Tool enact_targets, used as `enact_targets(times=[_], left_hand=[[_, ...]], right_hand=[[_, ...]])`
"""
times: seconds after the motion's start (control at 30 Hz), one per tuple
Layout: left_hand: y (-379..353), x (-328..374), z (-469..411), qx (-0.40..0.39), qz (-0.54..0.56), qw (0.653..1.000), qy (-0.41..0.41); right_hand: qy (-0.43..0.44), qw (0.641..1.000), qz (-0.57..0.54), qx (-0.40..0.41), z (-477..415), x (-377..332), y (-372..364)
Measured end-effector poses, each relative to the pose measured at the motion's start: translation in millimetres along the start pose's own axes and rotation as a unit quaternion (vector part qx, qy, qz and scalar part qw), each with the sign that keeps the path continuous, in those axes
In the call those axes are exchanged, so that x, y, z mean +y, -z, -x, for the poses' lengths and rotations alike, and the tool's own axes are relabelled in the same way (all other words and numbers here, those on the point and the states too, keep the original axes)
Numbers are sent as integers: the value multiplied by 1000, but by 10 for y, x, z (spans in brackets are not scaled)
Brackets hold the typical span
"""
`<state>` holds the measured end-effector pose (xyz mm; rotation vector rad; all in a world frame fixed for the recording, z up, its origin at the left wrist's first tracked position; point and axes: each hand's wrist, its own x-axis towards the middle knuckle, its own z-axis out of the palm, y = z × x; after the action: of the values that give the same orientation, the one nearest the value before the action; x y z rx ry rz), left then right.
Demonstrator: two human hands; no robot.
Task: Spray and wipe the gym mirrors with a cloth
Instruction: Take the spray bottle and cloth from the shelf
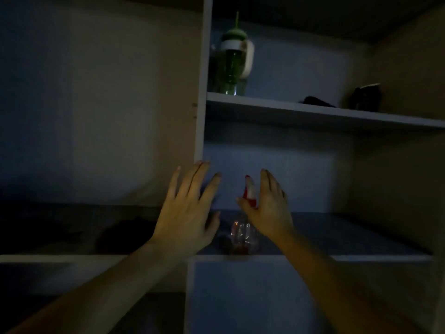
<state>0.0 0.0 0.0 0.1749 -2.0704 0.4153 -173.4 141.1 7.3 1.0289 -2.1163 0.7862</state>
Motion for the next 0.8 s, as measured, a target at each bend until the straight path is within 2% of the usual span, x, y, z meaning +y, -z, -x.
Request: enact_targets(times=[0.07, 0.13, 0.23, 0.3, 0.5, 0.6, 0.7, 0.8], left_hand=[[23, 0, 13, -15, -6, 1000, -1], [4, -28, 82, -36, -30, 999, -4], [-11, -81, 165, -69, -50, 996, 12], [2, -89, 201, -75, -56, 995, 22], [1, 24, 273, -81, -52, 995, 37], [6, 101, 261, -83, -58, 994, 34], [4, 122, 280, -89, -53, 994, 40], [18, 84, 373, -95, -19, 993, 60]], right_hand=[[-49, 997, -48, -39, -122, 47, -115], [-107, 980, -152, -73, -251, 11, -167], [-177, 909, -358, -115, -398, -31, -286], [-173, 893, -395, -127, -432, 0, -347], [-126, 901, -397, -122, -306, 49, -370], [-85, 929, -347, -93, -130, -1, -248], [3, 960, -271, -71, 140, -103, -95], [122, 973, -178, -82, 335, -285, 69]])
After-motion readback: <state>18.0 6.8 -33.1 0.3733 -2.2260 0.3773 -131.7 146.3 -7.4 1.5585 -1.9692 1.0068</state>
